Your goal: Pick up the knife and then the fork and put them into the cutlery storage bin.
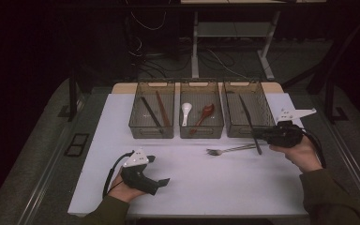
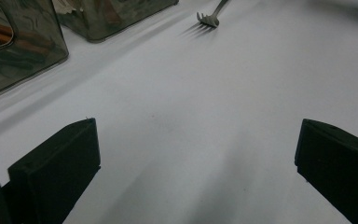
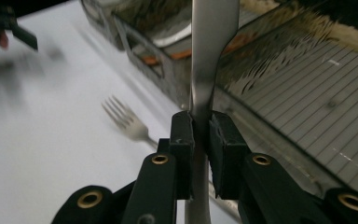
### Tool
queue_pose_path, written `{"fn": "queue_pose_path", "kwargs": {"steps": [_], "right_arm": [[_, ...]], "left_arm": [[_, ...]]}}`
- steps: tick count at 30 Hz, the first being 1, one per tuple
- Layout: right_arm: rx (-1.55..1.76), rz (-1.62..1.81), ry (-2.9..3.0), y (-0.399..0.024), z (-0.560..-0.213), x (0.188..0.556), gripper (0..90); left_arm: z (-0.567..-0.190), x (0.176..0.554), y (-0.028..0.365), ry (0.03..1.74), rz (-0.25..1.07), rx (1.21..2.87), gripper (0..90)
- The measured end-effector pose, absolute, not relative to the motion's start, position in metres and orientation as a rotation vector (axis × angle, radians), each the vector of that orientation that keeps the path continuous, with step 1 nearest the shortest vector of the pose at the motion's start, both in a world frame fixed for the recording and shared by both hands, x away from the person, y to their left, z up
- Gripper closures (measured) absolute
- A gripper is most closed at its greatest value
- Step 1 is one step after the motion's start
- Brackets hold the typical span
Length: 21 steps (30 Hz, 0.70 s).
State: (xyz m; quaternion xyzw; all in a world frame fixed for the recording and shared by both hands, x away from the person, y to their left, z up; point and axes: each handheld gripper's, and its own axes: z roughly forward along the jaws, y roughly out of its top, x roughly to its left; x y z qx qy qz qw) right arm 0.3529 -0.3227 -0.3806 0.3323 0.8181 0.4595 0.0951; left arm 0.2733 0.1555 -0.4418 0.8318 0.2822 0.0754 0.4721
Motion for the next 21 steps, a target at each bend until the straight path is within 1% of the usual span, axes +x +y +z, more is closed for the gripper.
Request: {"fn": "queue_pose_path", "kwargs": {"steps": [5,13,21], "right_arm": [[1.014,1.428,2.348,-0.329,-0.369,0.355,80.2],[1.04,1.433,2.246,-0.332,-0.351,0.363,80.2],[1.039,1.415,2.192,-0.331,-0.334,0.382,80.2]], "left_arm": [[-0.442,0.273,0.155,0.692,0.184,2.035,0.0],[-0.442,0.273,0.156,0.693,0.182,2.032,0.0],[-0.442,0.273,0.156,0.692,0.18,2.028,0.0]]}}
